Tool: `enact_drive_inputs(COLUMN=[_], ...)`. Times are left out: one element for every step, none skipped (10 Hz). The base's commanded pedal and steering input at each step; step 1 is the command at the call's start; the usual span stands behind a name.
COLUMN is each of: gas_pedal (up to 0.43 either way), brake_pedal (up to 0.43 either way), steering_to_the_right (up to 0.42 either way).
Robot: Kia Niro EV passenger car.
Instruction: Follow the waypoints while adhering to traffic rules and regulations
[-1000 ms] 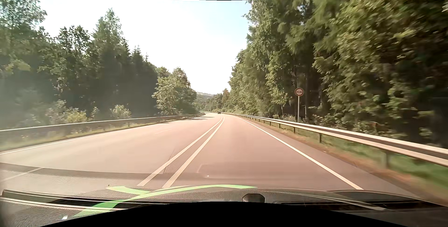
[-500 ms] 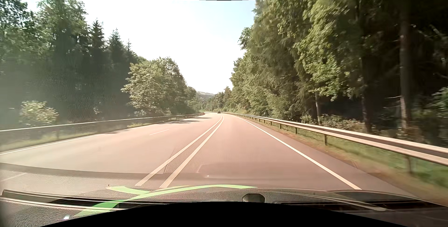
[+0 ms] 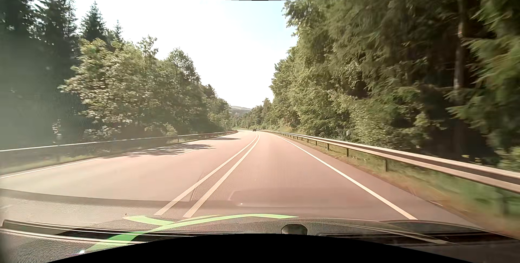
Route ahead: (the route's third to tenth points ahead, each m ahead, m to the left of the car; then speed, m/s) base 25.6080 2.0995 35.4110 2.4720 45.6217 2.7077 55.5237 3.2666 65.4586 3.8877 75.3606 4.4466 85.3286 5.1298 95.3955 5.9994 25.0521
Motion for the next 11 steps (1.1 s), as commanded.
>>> enact_drive_inputs(gas_pedal=[0.079, 0.098, 0.110, 0.110, 0.110, 0.110, 0.110, 0.110, 0.110, 0.110, 0.110], brake_pedal=[0.000, 0.000, 0.000, 0.000, 0.000, 0.000, 0.000, 0.000, 0.000, 0.000, 0.000], steering_to_the_right=[-0.008, -0.008, -0.008, -0.007, -0.007, -0.008, -0.007, -0.008, -0.007, -0.008, -0.007])
